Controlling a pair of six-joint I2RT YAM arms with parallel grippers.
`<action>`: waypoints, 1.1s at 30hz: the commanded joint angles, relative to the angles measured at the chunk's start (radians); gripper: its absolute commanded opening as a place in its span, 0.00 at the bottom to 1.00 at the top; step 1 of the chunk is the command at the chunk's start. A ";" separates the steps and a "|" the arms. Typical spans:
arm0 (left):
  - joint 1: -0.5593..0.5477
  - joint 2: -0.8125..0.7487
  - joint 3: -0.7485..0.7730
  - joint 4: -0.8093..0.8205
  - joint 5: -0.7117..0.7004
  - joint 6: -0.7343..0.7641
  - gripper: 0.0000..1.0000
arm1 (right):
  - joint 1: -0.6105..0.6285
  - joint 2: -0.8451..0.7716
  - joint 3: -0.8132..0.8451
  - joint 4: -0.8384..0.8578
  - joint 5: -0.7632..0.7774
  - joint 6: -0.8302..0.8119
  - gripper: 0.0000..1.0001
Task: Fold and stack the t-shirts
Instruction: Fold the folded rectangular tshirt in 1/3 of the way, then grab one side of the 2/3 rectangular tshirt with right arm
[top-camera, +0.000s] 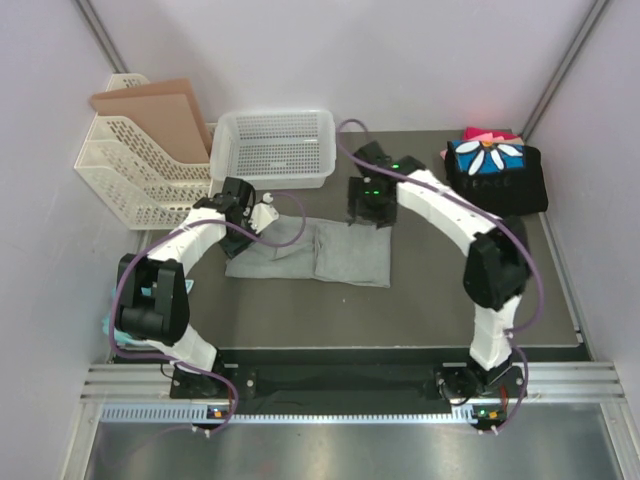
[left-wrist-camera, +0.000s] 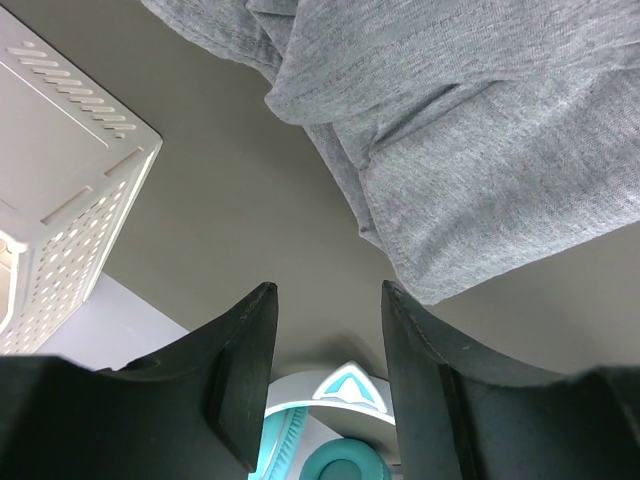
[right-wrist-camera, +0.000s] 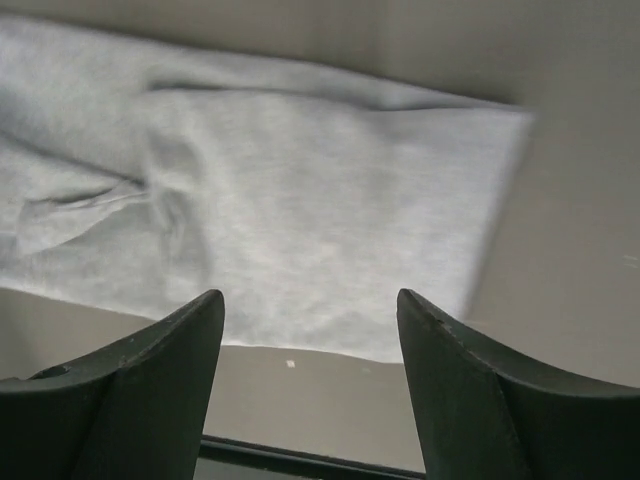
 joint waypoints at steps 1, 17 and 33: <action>0.011 -0.036 0.036 0.011 -0.009 -0.015 0.52 | -0.151 -0.176 -0.274 0.143 -0.054 -0.018 0.68; 0.013 -0.031 0.079 -0.027 -0.004 -0.025 0.52 | -0.330 -0.190 -0.688 0.495 -0.432 -0.023 0.63; 0.014 -0.044 0.070 -0.021 -0.019 -0.016 0.52 | -0.352 -0.071 -0.815 0.707 -0.576 0.066 0.08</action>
